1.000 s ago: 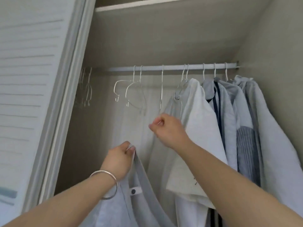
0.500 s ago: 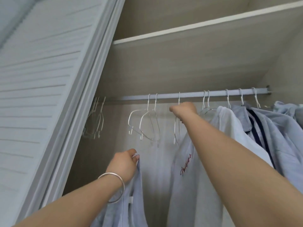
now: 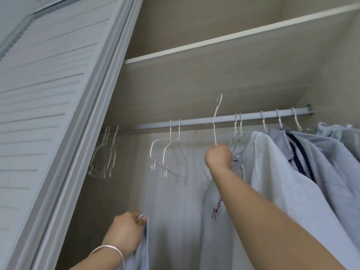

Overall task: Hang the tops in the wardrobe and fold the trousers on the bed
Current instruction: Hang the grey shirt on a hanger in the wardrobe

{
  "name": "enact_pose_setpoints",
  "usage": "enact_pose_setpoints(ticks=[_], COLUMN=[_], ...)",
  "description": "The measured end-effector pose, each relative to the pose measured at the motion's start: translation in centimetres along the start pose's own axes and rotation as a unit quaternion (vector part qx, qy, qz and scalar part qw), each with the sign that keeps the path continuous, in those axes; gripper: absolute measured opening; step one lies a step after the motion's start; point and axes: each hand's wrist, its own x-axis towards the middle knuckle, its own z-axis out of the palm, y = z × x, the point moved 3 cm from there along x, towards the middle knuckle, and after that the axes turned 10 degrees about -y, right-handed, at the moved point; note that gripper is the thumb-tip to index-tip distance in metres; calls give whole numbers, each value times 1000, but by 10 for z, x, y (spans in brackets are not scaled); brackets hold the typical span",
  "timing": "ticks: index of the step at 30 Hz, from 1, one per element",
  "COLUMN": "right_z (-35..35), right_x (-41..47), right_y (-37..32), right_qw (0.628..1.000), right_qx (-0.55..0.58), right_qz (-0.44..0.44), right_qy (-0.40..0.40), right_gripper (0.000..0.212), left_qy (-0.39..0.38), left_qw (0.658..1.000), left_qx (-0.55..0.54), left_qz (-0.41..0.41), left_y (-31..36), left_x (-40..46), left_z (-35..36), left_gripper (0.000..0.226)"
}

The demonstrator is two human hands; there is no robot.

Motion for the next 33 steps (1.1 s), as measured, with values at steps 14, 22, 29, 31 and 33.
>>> enact_pose_setpoints(ticks=[14, 22, 29, 31, 33], right_z=[-25, -40, -52, -50, -52], right_x=[-154, -201, -279, -299, -315], right_y=[145, 173, 215, 223, 235], right_qw=[970, 960, 952, 939, 940], right_qx=[150, 160, 172, 194, 178], right_qz=[96, 134, 118, 129, 120], right_qy=[-166, -188, -224, -252, -264], right_gripper=[36, 35, 23, 8, 14], left_qy=[-130, -107, -103, -124, -132], left_qw=[979, 935, 926, 915, 914], left_qx=[-108, -249, -261, -280, -276], left_qz=[-118, -227, -254, -264, -268], left_y=[-11, -35, -60, -66, -70], left_x=[-65, -95, -127, -138, -147], left_z=[37, 56, 61, 65, 67], left_gripper=[32, 37, 33, 31, 30])
